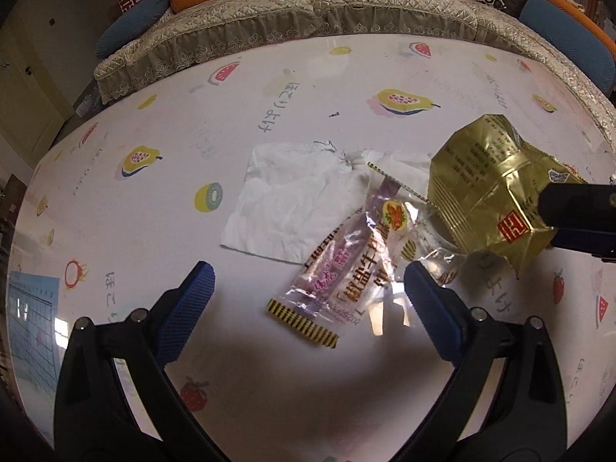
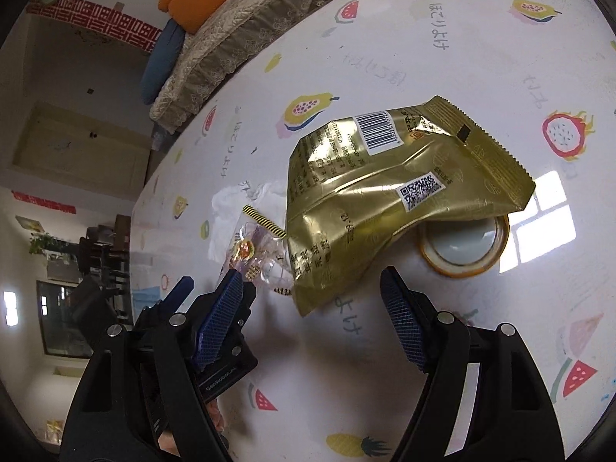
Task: Collect trash
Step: 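Grasp the clear wrapper with the left gripper while the right gripper grasps the gold bag, then carry the wrapper and gold bag in both grippers over the bin, then open both grippers to drop the wrapper and gold bag into the bin, then return both grippers to the table toward the white tissue and tape roll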
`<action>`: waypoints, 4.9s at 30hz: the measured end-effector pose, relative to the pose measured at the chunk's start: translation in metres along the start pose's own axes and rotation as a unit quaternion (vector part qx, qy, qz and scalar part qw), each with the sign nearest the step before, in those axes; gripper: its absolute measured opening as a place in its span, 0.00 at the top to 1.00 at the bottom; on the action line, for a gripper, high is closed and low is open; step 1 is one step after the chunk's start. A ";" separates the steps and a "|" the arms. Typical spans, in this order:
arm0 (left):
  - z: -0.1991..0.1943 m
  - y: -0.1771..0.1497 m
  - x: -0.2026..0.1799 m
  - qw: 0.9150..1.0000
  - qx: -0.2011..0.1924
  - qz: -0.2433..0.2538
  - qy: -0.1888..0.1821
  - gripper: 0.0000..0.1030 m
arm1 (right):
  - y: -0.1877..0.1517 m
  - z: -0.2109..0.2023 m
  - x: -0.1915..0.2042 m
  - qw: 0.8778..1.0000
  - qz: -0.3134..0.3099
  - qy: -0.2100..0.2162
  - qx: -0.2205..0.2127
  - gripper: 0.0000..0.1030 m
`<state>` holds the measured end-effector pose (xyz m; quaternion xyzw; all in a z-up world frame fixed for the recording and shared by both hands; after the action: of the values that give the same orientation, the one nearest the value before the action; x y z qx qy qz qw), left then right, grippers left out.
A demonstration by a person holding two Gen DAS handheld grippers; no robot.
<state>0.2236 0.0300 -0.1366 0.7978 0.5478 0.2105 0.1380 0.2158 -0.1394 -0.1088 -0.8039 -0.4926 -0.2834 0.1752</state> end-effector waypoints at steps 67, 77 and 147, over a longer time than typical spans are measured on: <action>-0.247 -0.193 -0.639 0.864 -0.030 0.382 -0.326 0.97 | -0.351 -0.412 -0.545 0.915 0.322 -0.005 -0.244 0.88; -0.198 -0.267 -0.744 0.825 0.060 0.452 -0.333 0.94 | -0.413 -0.389 -0.673 0.882 0.423 0.012 -0.208 0.84; -0.184 -0.078 -0.099 0.994 -0.095 0.034 -0.043 0.08 | -0.122 -0.209 -0.143 0.996 -0.006 0.000 -0.087 0.30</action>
<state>0.0393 -0.0359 -0.0299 0.8077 0.4913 0.2319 0.2290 -0.0030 -0.2999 -0.0356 -0.8133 -0.4710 -0.3259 0.1028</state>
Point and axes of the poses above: each gripper's, at about its wrist camera, not at the fingertips, and z roughly the way its jaws point, x to its left, y to its top, the point moved 1 cm from there along z, roughly the way its jaws point, and after that the axes turned 14 degrees about z, right-handed, at the moved point
